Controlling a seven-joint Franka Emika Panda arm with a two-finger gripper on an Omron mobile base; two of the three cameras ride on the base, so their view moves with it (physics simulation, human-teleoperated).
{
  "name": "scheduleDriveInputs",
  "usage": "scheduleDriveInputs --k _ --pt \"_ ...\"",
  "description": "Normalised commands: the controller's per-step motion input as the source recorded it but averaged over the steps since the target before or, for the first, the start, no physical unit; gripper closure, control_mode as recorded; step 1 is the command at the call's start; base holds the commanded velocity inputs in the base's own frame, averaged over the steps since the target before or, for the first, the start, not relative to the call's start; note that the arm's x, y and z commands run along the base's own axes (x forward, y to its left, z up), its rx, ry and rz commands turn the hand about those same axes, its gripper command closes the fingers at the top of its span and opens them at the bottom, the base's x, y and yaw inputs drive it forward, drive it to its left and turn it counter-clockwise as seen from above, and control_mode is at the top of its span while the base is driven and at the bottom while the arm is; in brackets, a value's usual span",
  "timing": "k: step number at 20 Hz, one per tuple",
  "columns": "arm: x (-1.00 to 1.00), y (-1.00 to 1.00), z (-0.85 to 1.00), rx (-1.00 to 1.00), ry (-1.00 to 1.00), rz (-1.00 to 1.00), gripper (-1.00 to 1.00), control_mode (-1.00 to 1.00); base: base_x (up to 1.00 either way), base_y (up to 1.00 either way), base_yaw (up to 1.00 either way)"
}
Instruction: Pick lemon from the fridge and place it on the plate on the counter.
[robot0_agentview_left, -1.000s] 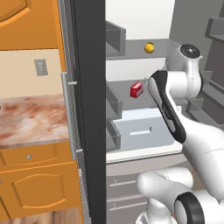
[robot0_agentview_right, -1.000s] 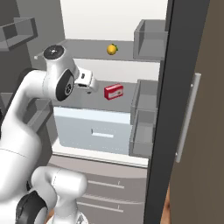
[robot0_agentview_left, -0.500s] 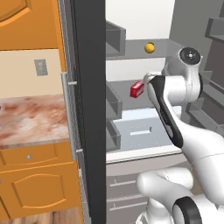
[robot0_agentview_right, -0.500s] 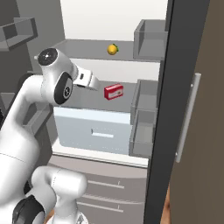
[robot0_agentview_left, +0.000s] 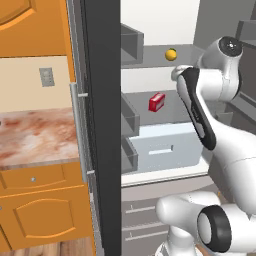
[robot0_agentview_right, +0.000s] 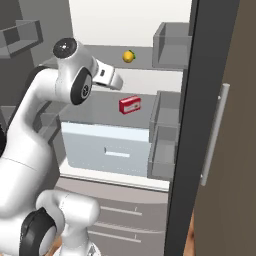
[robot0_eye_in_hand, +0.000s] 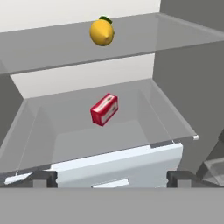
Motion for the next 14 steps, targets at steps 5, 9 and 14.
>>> scheduleDriveInputs --k 5,9,14 --pt "0.12 0.0 0.32 0.0 -0.01 0.0 -1.0 -1.0 0.0 0.0 0.0" --pt "0.19 0.0 0.19 0.0 -0.02 0.0 -1.0 -1.0 0.0 0.0 0.0" --pt "0.36 0.0 0.13 0.0 0.0 0.0 -1.0 -1.0 0.0 0.0 0.0"
